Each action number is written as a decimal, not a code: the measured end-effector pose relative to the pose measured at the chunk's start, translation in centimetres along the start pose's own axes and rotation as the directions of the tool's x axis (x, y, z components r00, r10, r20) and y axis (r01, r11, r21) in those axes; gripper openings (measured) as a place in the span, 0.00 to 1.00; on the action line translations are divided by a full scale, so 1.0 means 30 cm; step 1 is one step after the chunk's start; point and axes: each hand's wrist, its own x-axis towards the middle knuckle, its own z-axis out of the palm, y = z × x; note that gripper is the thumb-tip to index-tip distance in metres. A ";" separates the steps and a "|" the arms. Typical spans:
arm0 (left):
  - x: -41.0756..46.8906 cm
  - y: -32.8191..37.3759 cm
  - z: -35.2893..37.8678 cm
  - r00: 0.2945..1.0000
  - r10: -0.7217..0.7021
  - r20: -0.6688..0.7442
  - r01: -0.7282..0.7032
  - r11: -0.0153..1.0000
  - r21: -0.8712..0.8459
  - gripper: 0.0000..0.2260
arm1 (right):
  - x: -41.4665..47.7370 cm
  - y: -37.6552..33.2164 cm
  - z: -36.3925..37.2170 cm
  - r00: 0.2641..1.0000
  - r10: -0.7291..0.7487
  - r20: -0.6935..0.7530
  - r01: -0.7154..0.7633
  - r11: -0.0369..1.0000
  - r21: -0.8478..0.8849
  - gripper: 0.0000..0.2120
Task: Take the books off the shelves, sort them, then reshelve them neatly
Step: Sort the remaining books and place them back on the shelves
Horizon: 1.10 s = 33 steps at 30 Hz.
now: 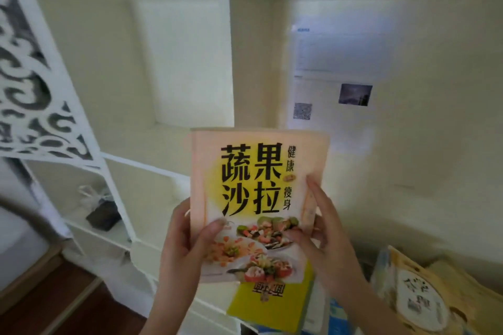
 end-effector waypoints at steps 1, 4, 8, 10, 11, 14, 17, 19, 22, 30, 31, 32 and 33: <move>0.023 0.008 -0.065 0.999 0.014 -0.042 -0.014 1.000 0.011 0.17 | 0.036 -0.011 0.069 0.999 -0.013 0.032 0.013 1.000 0.020 0.39; 0.101 0.020 -0.239 0.987 0.056 -0.150 -0.049 0.998 0.049 0.15 | 0.152 -0.053 0.267 0.992 -0.063 0.107 0.055 0.996 0.076 0.40; 0.255 0.000 -0.412 0.961 0.085 -0.264 -0.061 0.993 0.096 0.14 | 0.344 -0.063 0.476 0.980 -0.101 0.170 0.061 0.972 0.226 0.41; 0.353 -0.016 -0.457 0.948 0.098 -0.302 -0.063 0.990 0.123 0.13 | 0.458 -0.051 0.559 0.978 -0.106 0.178 0.061 0.969 0.239 0.41; 0.406 -0.028 -0.470 0.944 0.102 -0.314 -0.065 0.990 0.125 0.12 | 0.514 -0.044 0.596 0.980 -0.105 0.171 0.062 0.969 0.239 0.41; 0.570 -0.053 -0.475 0.929 0.124 -0.349 -0.086 0.989 0.122 0.12 | 0.684 0.001 0.683 0.995 -0.055 0.080 0.034 0.969 0.245 0.42; 0.712 -0.094 -0.462 0.904 0.136 -0.405 -0.094 0.988 0.121 0.13 | 0.823 0.089 0.743 0.994 0.105 -0.014 -0.099 0.968 0.230 0.30; 0.785 -0.130 -0.454 0.891 0.128 -0.435 -0.090 0.990 0.109 0.14 | 0.865 0.157 0.783 0.979 0.198 0.056 -0.203 0.974 0.101 0.16; 0.869 -0.169 -0.454 0.864 0.132 -0.486 -0.078 0.988 0.130 0.14 | 0.890 0.223 0.832 0.964 0.239 0.116 -0.223 0.965 -0.141 0.13; 1.009 -0.200 -0.435 0.785 0.200 -0.587 -0.098 0.975 0.200 0.18 | 0.959 0.205 0.907 0.933 0.290 0.215 -0.087 0.759 -0.645 0.20; 1.023 -0.208 -0.432 0.777 0.204 -0.595 -0.085 0.971 0.222 0.18 | 0.967 0.196 0.923 0.922 0.295 0.252 -0.070 0.765 -0.640 0.20; 1.035 -0.216 -0.431 0.774 0.219 -0.594 -0.082 0.965 0.248 0.19 | 0.978 0.192 0.941 0.913 0.292 0.286 -0.039 0.759 -0.650 0.20; 1.048 -0.231 -0.432 0.775 0.248 -0.582 -0.095 0.955 0.280 0.20 | 0.987 0.189 0.961 0.906 0.279 0.317 0.008 0.739 -0.673 0.20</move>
